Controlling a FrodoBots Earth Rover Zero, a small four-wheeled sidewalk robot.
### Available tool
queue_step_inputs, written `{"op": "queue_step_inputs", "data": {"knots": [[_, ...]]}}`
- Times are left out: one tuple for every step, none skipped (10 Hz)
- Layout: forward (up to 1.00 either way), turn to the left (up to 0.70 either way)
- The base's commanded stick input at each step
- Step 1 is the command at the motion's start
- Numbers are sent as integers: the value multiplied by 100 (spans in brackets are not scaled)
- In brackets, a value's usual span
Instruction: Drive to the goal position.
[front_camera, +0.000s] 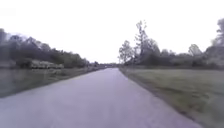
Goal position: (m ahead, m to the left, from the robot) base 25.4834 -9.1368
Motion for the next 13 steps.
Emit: {"op": "queue_step_inputs", "data": {"knots": [[100,0],[100,0],[100,0],[100,0],[100,0],[100,0],[100,0],[100,0],[100,0],[100,0],[100,0],[100,0],[100,0]]}}
